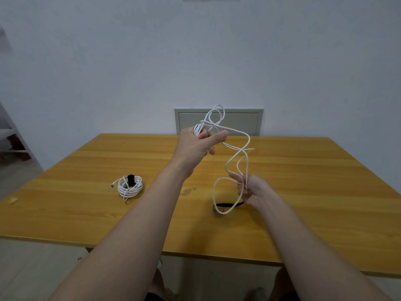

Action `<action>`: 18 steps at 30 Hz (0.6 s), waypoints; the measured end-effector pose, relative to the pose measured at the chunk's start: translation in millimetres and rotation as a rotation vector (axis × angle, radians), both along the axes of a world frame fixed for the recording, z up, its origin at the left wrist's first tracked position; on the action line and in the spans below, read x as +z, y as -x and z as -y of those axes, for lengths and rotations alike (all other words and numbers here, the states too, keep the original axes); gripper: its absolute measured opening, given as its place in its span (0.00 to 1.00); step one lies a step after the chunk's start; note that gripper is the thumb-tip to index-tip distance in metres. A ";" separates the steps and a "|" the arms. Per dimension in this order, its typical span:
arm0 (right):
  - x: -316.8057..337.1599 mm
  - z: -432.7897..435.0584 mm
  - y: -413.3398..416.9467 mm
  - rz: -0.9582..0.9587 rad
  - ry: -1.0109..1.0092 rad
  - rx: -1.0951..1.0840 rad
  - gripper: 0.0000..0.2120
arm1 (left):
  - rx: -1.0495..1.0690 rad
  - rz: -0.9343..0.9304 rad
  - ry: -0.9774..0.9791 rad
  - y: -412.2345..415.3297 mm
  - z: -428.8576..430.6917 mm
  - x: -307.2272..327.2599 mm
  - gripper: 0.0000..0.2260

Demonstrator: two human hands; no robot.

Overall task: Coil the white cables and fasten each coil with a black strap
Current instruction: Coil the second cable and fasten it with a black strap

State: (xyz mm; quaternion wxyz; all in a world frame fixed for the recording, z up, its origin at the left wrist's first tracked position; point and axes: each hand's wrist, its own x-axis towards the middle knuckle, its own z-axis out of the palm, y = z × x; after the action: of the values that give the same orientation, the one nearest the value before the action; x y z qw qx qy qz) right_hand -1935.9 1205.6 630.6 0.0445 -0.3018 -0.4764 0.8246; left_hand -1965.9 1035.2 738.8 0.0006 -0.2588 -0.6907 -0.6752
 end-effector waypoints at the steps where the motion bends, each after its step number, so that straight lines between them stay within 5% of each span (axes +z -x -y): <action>1: 0.6 0.6 -0.3 0.008 -0.021 -0.017 0.12 | 0.003 0.007 0.003 0.0 0.3 0.2 0.25; 10: 2.9 -3.8 -4.0 0.042 -0.066 -0.056 0.04 | 0.056 0.027 0.015 1.9 2.6 0.3 0.25; 18: 23.0 -6.6 -11.4 -0.094 -0.407 -0.342 0.08 | 0.115 -0.011 0.081 4.8 4.1 -2.2 0.25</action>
State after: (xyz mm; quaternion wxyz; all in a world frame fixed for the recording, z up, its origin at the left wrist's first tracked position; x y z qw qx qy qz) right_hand -1924.4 1212.1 653.6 0.2651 -0.3242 -0.5717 0.7055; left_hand -1970.7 1031.1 736.6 0.0328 -0.2223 -0.7313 -0.6440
